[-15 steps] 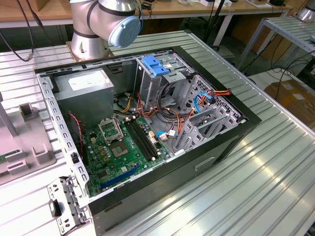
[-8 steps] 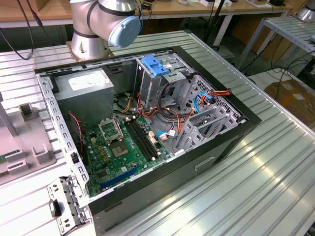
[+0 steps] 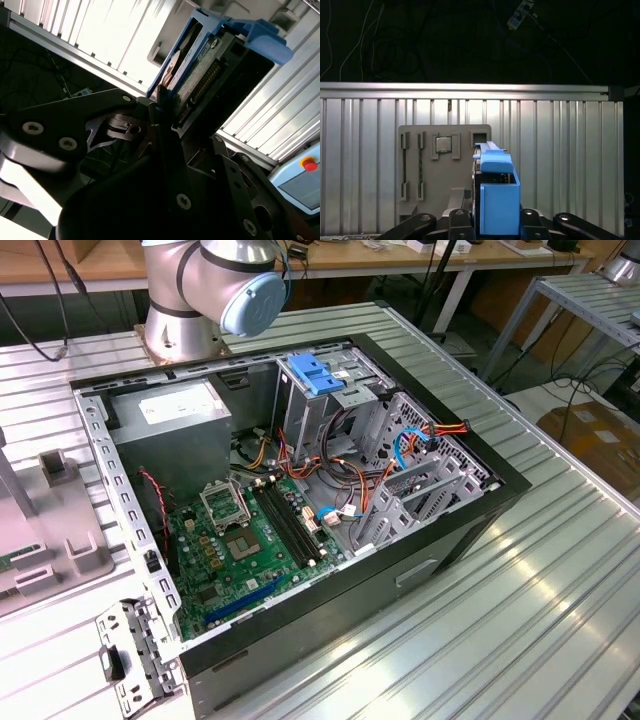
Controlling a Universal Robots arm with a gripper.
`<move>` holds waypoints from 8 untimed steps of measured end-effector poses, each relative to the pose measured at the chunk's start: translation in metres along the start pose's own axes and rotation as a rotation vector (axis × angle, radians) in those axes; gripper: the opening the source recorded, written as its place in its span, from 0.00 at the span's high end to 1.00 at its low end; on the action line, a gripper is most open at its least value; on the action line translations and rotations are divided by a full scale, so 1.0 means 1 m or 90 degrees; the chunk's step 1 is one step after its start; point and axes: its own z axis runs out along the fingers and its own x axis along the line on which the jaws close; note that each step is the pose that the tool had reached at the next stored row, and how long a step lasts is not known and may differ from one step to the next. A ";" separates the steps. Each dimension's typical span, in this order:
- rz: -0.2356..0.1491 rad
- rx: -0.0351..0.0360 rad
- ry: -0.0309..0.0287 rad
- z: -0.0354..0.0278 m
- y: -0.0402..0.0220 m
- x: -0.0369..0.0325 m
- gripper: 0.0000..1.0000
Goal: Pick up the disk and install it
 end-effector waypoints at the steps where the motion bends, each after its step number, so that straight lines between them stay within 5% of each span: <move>1: 0.000 0.0000 0.0000 0.0000 -0.0008 0.0001 0.64; 8: 0.000 0.0000 0.0000 -0.0002 -0.0042 0.0005 0.64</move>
